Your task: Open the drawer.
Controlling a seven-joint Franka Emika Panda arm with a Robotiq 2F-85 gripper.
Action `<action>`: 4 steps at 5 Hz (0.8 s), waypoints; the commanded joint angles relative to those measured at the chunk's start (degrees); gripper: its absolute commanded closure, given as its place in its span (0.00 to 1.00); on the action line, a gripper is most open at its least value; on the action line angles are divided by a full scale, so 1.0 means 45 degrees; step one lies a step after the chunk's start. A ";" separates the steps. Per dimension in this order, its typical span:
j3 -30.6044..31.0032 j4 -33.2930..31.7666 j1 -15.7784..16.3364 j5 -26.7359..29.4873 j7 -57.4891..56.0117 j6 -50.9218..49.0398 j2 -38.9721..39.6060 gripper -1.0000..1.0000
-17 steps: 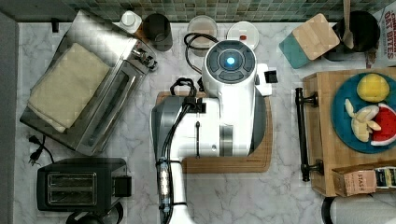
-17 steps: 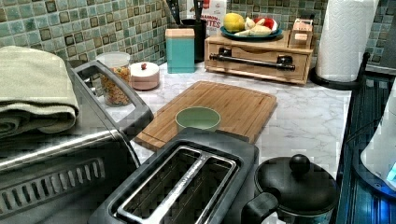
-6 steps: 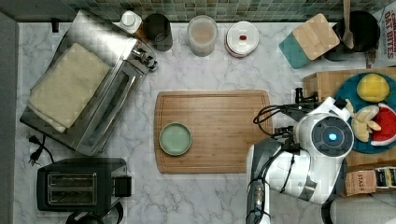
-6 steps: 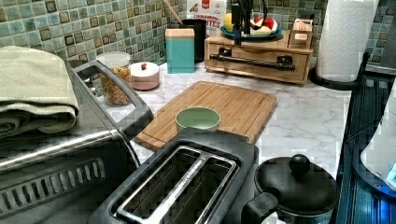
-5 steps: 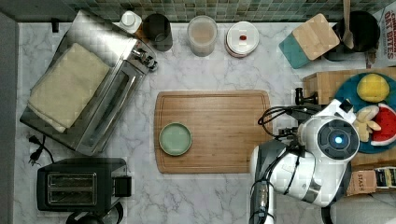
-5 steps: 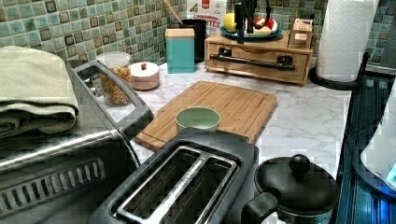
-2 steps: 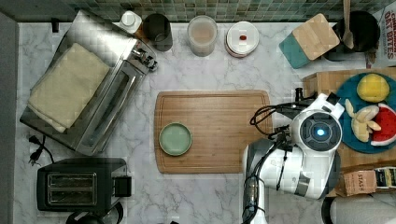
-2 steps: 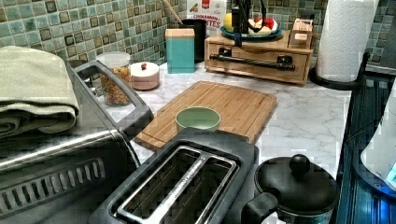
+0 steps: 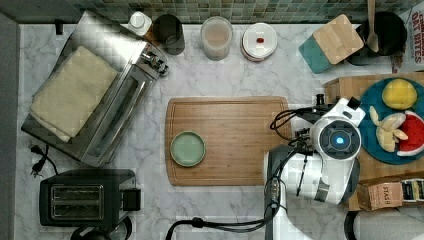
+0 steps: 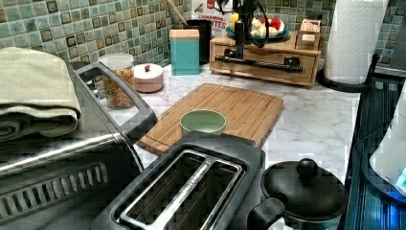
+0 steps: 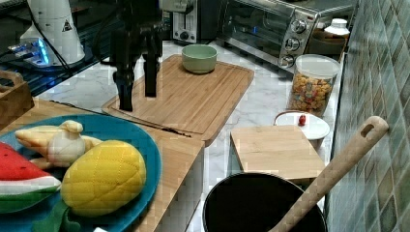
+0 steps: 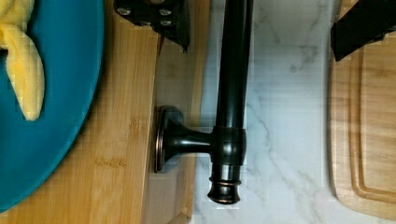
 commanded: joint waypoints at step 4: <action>-0.0827 -0.0725 -0.0042 -0.0356 0.1356 0.2747 0.1919 0.00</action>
